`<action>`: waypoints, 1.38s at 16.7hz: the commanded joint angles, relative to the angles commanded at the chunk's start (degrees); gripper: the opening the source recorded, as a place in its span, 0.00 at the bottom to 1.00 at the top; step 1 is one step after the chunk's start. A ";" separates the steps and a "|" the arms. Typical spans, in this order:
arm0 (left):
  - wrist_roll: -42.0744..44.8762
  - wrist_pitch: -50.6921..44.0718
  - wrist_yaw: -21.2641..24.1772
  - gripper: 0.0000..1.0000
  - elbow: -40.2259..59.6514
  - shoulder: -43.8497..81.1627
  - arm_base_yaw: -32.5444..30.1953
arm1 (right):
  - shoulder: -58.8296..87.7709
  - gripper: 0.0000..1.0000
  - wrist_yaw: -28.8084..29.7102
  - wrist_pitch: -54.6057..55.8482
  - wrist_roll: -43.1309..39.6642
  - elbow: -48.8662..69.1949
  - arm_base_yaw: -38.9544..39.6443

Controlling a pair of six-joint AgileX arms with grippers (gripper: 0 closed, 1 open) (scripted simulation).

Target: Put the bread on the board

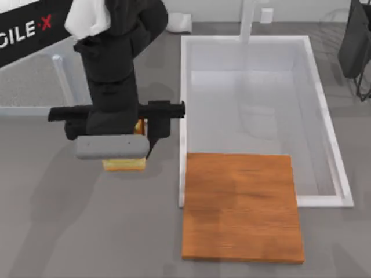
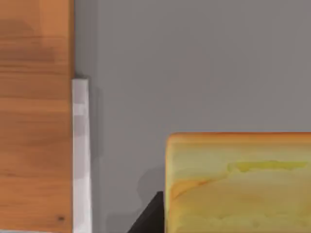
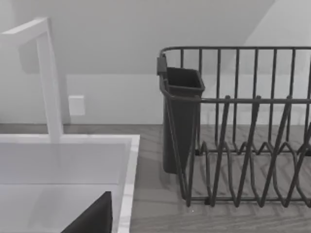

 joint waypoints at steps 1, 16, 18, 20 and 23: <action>7.19 -0.66 0.23 0.00 1.28 1.68 -1.97 | 0.00 1.00 0.00 0.00 0.00 0.00 0.00; 66.92 3.61 -3.87 0.00 20.80 19.93 -21.17 | 0.00 1.00 0.00 0.00 0.00 0.00 0.00; 68.90 4.23 -4.44 0.00 21.81 20.47 -21.72 | 0.00 1.00 0.00 0.00 0.00 0.00 0.00; 69.30 4.35 -4.56 0.00 22.02 20.58 -21.82 | 0.00 1.00 0.00 0.00 0.00 0.00 0.00; 69.30 4.35 -4.56 0.00 22.02 20.58 -21.82 | 0.00 1.00 0.00 0.00 0.00 0.00 0.00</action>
